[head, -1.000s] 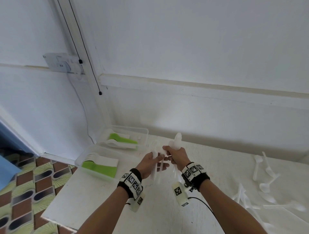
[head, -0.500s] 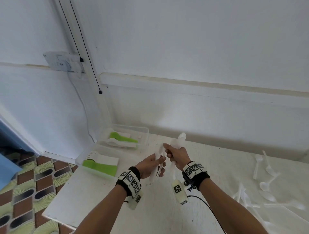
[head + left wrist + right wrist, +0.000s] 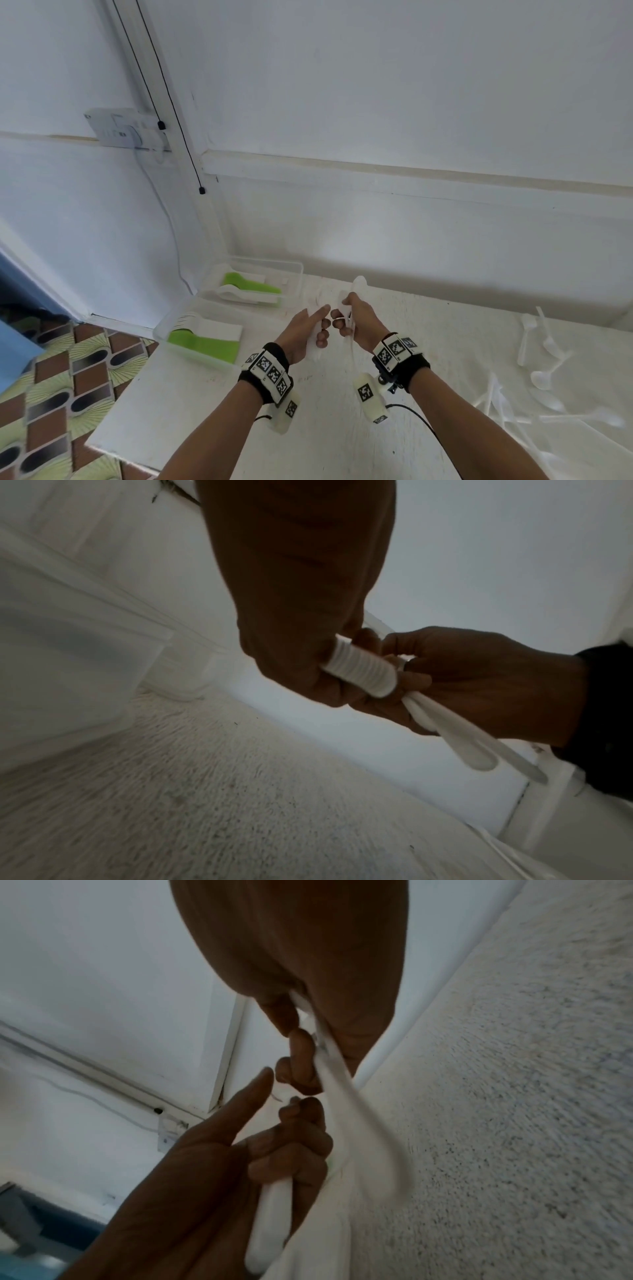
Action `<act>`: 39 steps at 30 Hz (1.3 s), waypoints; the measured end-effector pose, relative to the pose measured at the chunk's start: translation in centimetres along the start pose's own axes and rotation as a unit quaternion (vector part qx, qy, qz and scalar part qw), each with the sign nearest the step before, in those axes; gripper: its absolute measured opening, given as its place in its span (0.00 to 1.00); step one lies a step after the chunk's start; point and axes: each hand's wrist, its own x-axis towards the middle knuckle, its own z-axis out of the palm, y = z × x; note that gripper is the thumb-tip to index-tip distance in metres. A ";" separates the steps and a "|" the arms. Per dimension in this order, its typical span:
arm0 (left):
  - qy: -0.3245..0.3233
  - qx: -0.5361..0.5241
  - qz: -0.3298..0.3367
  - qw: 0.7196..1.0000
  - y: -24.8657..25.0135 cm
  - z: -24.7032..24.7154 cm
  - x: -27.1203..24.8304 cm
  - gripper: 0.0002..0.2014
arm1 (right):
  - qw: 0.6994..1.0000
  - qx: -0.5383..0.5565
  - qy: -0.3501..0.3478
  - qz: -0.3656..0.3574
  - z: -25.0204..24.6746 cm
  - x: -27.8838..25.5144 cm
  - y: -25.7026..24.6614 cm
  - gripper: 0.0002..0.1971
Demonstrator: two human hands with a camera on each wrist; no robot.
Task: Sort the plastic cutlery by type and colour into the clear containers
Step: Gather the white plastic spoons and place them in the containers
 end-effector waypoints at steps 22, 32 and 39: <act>-0.131 0.071 0.018 0.989 -0.4 0.2 -1.2 0.19 | 0.998 -0.029 0.063 0.007 -0.5 1.7 2.2 0.19; -0.026 -0.029 -0.010 0.999 -0.6 -1.2 0.0 0.04 | 0.999 -0.018 0.034 -0.010 -0.5 0.8 1.0 0.04; -0.057 0.001 0.021 0.998 -0.5 -0.5 -0.3 0.12 | 0.998 -0.052 0.006 -0.046 0.4 0.1 1.6 0.12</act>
